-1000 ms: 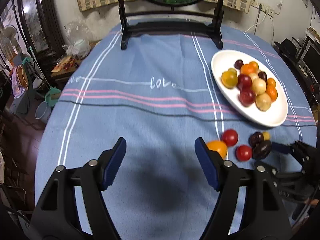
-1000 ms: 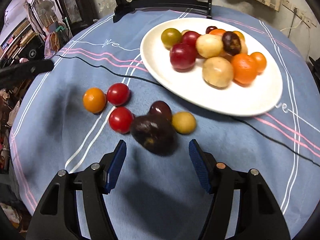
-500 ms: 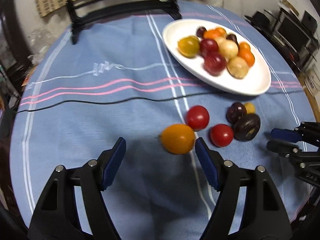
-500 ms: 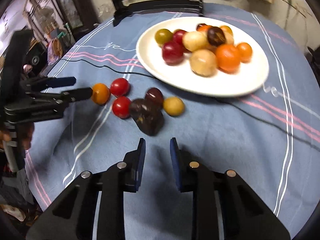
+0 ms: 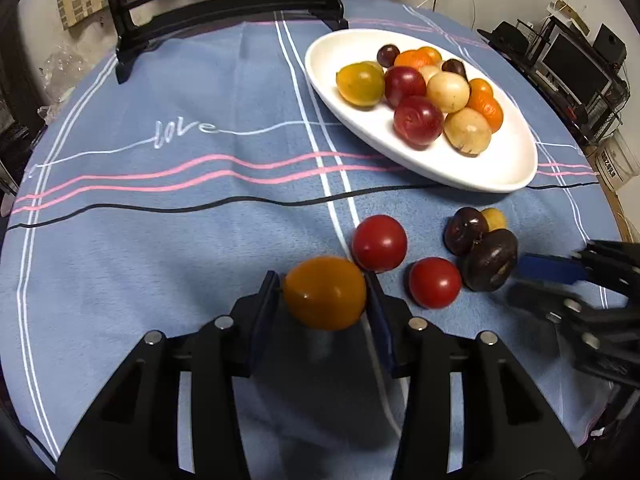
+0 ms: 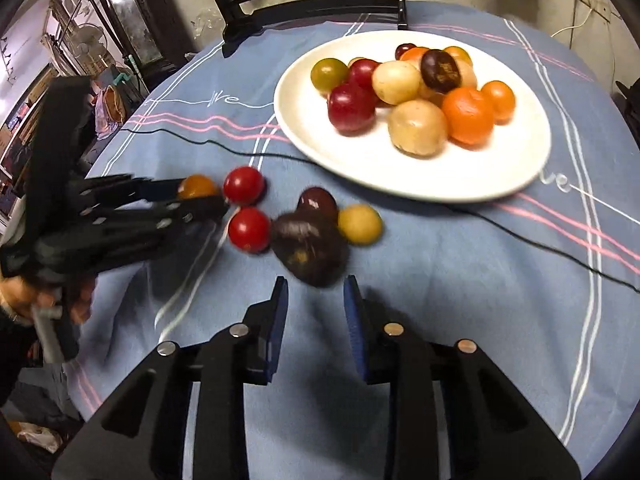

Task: Organize fruits
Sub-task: 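Move both tools back to the cloth and grasp an orange tomato with the left tool, then hold the orange tomato in the left tool while the right tool grasps a dark purple fruit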

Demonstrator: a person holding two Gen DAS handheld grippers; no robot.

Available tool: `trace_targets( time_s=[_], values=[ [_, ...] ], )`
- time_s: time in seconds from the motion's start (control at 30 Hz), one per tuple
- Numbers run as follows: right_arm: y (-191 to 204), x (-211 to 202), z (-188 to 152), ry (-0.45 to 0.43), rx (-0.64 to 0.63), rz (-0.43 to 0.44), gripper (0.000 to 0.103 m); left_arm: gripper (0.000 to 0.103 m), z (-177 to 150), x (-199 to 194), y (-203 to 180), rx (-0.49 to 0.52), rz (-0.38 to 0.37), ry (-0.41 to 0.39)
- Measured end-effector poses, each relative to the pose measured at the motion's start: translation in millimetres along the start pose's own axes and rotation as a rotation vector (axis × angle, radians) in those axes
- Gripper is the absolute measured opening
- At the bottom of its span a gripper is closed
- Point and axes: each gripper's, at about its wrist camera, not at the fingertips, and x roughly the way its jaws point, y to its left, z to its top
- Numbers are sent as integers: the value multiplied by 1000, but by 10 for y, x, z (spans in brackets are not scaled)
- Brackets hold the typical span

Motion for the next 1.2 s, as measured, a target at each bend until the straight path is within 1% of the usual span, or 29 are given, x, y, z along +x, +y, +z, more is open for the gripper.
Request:
trace_targets(
  time_s=[0.03, 0.1, 0.17, 0.23, 0.27, 0.43, 0.5, 0.57, 0.6, 0.63, 0.73, 0.77, 0.8, 0.83, 0.87, 0.93, 0.97, 1.03, 1.1, 1.13, 1.2],
  values=[
    [0, 66, 26, 17, 13, 0, 30, 44, -16, -53, 11, 2, 7, -8],
    [23, 131, 64, 16, 33, 32, 30, 44, -49, -143, 26, 10, 21, -23],
    [71, 169, 107, -10, 34, 35, 30, 44, -69, -189, 52, 6, 24, -27],
    [67, 181, 137, -29, 53, 58, 30, 44, -90, -213, 79, -4, 28, -27],
    [64, 184, 144, -30, 56, 64, 26, 44, -99, -222, 83, -9, 30, -26],
    [77, -15, 107, -58, 22, 103, 18, 44, -127, -274, 77, -11, 24, -33],
    [82, -65, 53, -43, 3, 111, 18, 44, -123, -286, 65, -11, 24, -35],
    [81, -92, 0, -38, -9, 78, 19, 44, -121, -290, 59, -14, 21, -37],
    [61, -110, -23, -41, -6, 86, 22, 44, -122, -299, 54, -14, 20, -38],
    [32, -113, -35, -37, 10, 106, 22, 44, -123, -304, 46, -14, 21, -38],
    [26, -68, -5, -39, 21, 88, 24, 44, -133, -347, 40, -9, 23, -44],
    [16, -55, -2, -36, 19, 88, 36, 44, -136, -365, 44, -9, 23, -46],
    [4, -25, 13, -31, 26, 82, 66, 44, -136, -380, 50, -10, 24, -49],
    [-22, -12, 27, -43, 49, 72, 75, 44, -138, -400, 59, -12, 26, -52],
    [-61, -9, 38, -63, 81, 95, 76, 44, -142, -422, 74, -16, 32, -54],
    [-84, 54, 84, -53, 118, 155, 76, 44, -152, -453, 107, -27, 37, -56],
    [-76, 73, 89, -48, 118, 161, 76, 44, -163, -475, 129, -33, 42, -57],
    [-10, 132, 107, -42, 104, 153, 72, 44, -176, -505, 167, -40, 49, -60],
    [31, 190, 139, -38, 111, 161, 59, 45, -182, -524, 201, -47, 52, -61],
    [31, 198, 153, -41, 119, 176, 56, 45, -183, -529, 213, -49, 56, -61],
    [22, 200, 196, -44, 140, 216, 37, 45, -184, -540, 230, -54, 59, -62]
  ],
)
